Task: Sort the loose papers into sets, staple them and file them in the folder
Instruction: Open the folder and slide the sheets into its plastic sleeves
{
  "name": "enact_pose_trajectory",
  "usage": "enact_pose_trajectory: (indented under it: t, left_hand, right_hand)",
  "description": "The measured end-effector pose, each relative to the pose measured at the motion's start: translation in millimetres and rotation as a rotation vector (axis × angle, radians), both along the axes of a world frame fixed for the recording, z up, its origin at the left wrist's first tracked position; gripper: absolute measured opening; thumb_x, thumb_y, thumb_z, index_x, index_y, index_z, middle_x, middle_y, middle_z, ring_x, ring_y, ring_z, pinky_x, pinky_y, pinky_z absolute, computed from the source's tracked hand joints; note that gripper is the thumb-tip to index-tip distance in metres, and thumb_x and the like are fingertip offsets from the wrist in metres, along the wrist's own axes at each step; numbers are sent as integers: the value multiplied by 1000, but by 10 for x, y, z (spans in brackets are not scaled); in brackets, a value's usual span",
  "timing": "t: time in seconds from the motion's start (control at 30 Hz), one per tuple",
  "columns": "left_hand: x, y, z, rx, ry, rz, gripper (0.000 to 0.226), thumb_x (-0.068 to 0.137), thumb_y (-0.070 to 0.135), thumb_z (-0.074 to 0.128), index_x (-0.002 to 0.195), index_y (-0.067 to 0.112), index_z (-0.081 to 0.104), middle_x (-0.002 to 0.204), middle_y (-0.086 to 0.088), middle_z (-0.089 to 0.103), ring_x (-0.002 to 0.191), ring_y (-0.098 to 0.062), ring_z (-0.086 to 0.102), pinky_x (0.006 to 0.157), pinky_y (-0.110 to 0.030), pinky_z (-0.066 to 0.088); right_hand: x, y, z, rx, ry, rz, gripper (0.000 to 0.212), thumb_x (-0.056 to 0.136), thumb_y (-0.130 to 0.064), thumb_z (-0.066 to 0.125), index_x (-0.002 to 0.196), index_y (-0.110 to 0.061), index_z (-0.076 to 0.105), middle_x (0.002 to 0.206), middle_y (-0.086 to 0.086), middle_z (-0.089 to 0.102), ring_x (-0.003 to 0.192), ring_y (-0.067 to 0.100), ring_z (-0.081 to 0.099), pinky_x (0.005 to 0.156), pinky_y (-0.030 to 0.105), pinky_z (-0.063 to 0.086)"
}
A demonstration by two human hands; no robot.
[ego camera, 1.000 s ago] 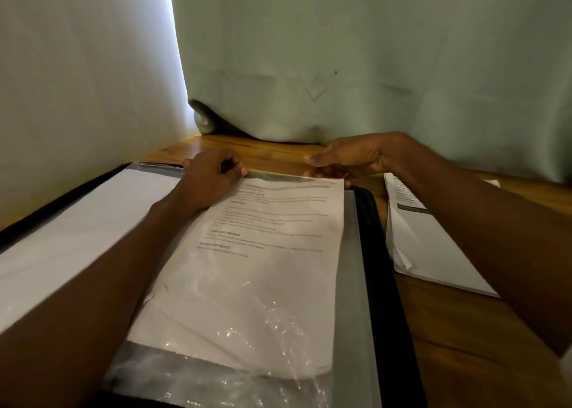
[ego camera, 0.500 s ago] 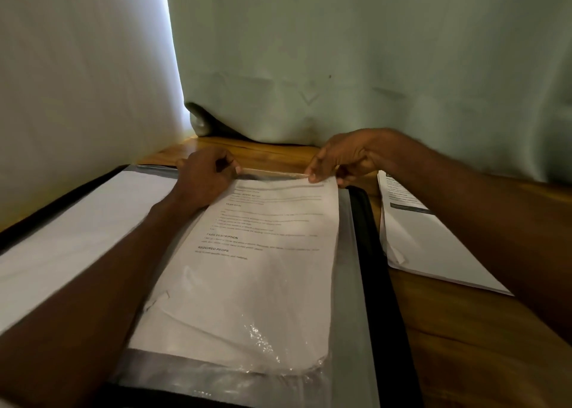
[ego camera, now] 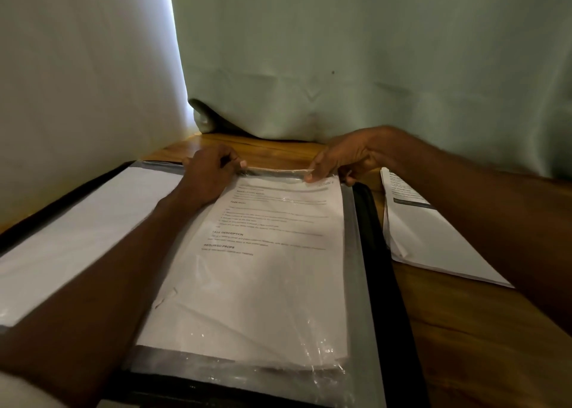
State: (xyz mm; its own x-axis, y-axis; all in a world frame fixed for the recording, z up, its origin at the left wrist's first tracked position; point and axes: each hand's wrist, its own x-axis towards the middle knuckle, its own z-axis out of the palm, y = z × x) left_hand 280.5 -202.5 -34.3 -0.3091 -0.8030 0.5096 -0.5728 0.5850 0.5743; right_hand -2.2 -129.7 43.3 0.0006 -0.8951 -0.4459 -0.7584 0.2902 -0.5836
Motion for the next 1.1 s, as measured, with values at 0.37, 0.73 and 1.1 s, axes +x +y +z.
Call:
enact_pose_trajectory:
  t: [0.37,0.73,1.1]
  left_hand:
    - [-19,-61,-24,9,46,-27,22,98,40,65,90,20,68,87,8,70,93,-19,63,104,-60,44]
    - [-119,582,452,-115,96,-17,32,95,61,59,84,31,58,73,21,62,70,11,56,64,-19,40]
    - [576,1591,1101,528,398,58,9,84,2,69,91,0,64,89,-17,65,66,-25,68,53,-28,54]
  right_hand:
    - [87,106,85,-275,-135,-114,26,75,-11,88,99,-11,80,80,0,74,66,10,63,54,20,50]
    - [600,402,363,-559,-795,-564,34,80,18,70,110,2,72,103,12,69,87,24,67,59,28,60]
    - [1715,535,559,-421,-1469,-412,7,95,0,60,90,-2,65,92,15,57,91,27,60,90,36,56]
